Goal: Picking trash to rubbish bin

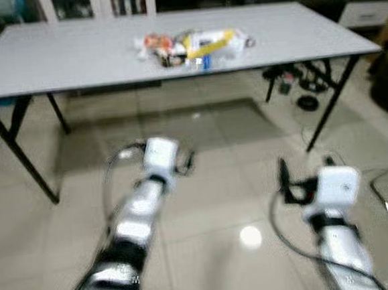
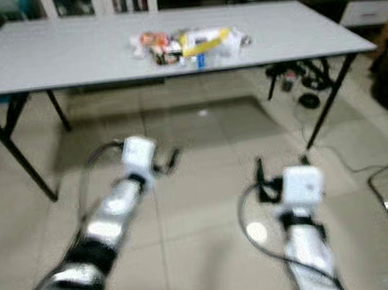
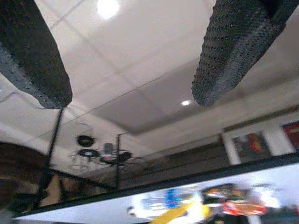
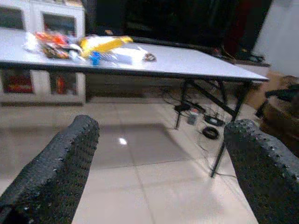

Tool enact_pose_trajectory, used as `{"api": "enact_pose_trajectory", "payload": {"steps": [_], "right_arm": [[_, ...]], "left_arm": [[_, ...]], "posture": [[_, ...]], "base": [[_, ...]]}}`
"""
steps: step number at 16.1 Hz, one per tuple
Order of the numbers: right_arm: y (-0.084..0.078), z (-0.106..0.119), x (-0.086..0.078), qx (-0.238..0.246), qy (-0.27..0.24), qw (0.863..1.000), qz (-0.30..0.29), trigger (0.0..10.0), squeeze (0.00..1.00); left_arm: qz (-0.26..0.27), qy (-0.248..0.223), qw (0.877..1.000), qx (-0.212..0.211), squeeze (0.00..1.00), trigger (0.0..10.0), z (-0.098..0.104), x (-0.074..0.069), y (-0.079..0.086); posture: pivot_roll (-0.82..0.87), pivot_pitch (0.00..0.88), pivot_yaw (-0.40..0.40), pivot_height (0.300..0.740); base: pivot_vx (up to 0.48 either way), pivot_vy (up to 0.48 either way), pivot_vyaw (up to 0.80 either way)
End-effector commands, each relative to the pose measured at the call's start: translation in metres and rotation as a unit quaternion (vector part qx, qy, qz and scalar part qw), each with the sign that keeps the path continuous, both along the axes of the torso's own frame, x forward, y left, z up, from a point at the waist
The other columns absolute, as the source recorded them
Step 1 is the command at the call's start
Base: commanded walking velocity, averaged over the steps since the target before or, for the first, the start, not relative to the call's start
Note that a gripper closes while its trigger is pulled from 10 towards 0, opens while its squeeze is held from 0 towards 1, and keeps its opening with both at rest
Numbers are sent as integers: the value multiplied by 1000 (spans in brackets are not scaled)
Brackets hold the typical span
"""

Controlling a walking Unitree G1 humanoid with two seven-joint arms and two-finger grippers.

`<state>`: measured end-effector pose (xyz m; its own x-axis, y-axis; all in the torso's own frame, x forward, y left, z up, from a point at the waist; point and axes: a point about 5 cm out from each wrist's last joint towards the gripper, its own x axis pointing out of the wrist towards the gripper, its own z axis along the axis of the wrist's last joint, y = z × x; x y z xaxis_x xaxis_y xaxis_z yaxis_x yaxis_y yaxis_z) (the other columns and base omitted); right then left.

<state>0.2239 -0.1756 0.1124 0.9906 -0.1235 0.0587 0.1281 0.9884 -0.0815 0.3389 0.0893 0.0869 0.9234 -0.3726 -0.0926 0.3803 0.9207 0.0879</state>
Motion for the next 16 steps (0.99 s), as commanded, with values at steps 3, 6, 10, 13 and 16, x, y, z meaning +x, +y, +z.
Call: {"api": "enact_pose_trajectory", "payload": {"steps": [3,6,10,13,16], "right_arm": [[-1,9,2,3,-27,1000,-9,10000,0],[-8,8,2,3,-26,999,-19,10000,0],[-6,3,6,-3,-21,1000,-13,10000,0],[-5,2,5,-3,-18,1000,-8,10000,0],[-7,0,7,-4,-15,1000,-4,10000,0]], "left_arm": [[5,-15,1000,19,0,10000,7,5,15],[-5,-9,999,41,0,10000,5,2,33],[-9,2,998,65,0,10000,4,-7,55],[-6,8,998,67,0,10000,-1,-18,60],[13,23,997,76,0,10000,-5,-33,75]], "posture": [[108,49,-36,740],[147,65,-24,740],[181,96,-21,740],[192,110,-30,740],[224,127,-50,740]], "base": [[480,0,0],[459,0,0],[404,0,0],[385,0,0],[354,0,0]]}}
